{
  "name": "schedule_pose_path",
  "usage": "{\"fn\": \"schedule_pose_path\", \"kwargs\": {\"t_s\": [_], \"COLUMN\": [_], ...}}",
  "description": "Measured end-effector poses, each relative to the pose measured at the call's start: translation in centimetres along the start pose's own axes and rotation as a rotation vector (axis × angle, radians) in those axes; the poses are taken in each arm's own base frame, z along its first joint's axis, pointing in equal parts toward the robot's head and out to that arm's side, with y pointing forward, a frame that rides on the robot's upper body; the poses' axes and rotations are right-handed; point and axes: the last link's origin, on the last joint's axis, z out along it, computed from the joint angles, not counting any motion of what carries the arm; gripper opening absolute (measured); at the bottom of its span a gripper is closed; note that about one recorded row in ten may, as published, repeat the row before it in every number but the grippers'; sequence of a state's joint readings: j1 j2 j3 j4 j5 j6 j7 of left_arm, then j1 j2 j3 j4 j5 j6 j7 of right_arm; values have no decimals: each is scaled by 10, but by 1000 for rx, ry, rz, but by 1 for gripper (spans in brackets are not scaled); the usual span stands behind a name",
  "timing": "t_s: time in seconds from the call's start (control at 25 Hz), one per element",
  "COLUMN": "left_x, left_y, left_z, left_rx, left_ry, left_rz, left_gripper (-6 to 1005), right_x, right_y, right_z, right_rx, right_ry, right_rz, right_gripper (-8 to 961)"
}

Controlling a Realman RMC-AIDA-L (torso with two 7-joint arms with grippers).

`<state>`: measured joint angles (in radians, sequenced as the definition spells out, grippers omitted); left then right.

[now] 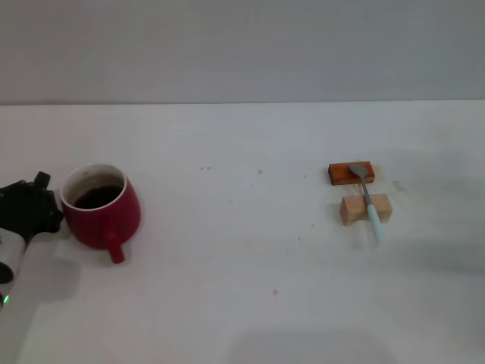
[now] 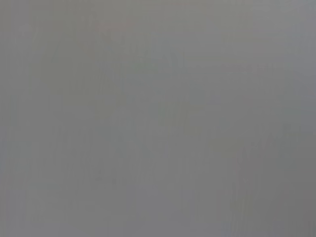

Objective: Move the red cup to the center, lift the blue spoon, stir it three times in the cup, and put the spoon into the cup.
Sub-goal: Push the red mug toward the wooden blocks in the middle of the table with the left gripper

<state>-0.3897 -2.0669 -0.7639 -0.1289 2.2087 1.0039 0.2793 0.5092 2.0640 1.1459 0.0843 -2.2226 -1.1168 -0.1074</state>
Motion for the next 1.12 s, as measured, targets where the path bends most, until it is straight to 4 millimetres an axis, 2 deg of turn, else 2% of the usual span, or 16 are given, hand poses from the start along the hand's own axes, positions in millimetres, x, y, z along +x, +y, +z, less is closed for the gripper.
{"fn": "schedule_pose_path", "kwargs": {"t_s": [0.8,1.12], "left_x": [33,42], "left_y": [43,57], "left_z": [21,22], "left_rx": [-165,-217], "left_ry": [79,109], "left_rz": [6,0], "left_gripper": [15,18], "right_x": [-2,-2], "right_y": [0,0], "right_z": [3,3], "right_rx": [-2,-1], "right_ry": [-7,-8], "right_rz": [-2,-2], "right_gripper": [695,695]}}
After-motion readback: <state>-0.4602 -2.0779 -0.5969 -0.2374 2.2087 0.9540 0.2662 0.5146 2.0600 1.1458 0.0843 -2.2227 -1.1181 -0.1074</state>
